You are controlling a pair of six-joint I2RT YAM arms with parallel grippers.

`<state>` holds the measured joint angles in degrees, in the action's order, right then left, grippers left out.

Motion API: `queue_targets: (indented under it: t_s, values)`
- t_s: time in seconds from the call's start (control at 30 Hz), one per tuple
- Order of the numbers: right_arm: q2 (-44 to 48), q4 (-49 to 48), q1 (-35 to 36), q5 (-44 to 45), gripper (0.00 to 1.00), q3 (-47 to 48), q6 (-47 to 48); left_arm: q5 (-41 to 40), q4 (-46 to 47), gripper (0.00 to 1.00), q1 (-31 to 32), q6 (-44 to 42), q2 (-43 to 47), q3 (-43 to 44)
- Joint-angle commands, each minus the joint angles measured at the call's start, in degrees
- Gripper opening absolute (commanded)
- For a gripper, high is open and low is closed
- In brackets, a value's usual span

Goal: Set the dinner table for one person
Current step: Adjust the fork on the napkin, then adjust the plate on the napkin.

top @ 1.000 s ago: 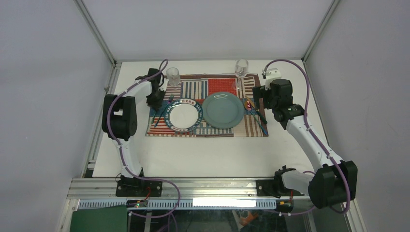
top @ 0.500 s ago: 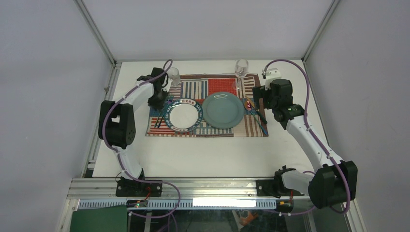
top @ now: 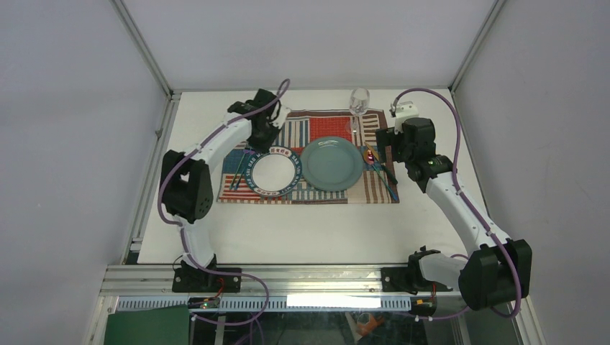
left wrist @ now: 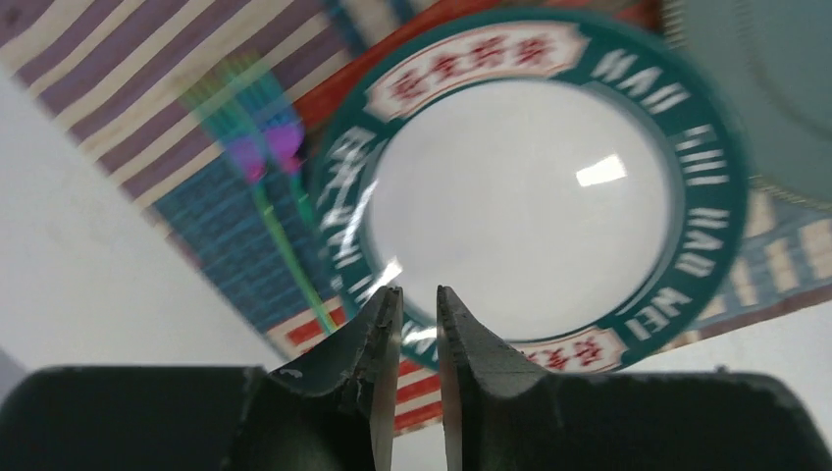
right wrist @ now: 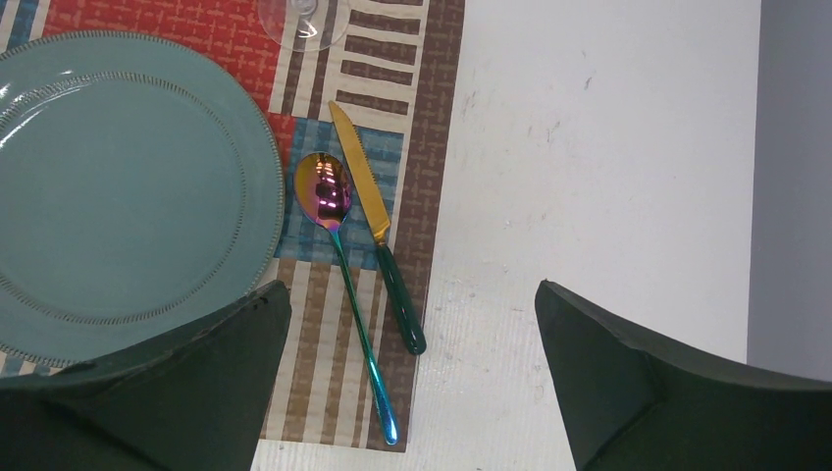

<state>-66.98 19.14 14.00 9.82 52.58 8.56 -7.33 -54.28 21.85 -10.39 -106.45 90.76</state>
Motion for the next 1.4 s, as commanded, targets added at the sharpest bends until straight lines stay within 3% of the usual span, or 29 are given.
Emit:
queue_targets:
  t_s: [0.0,0.27,0.53,0.9,1.13,1.37]
  values:
    - [1.46,-2.8,-0.31,0.72,1.0,-0.11,0.1,7.12,-0.08,0.2,5.04,-2.21,-6.35,7.94]
    - [0.72,-3.27,-0.37,1.49,1.0,-0.47,0.45,10.25,-0.4,0.21,10.18,-2.87,-17.07,20.48]
    - [-0.19,-3.84,-0.42,2.26,1.0,-0.55,0.76,12.84,-0.21,0.21,15.87,-2.77,-21.4,22.35]
    - [0.37,-3.74,-0.45,2.5,1.0,-1.04,0.9,14.19,0.67,0.2,18.15,-0.95,-19.12,14.38]
    - [0.81,-3.68,-0.63,2.56,1.0,-1.4,0.85,12.56,2.7,0.19,18.15,-0.44,-13.52,4.99]
    - [0.79,-3.44,-0.7,2.11,1.0,-1.18,0.61,12.33,2.1,0.19,18.14,-0.13,-6.57,1.25]
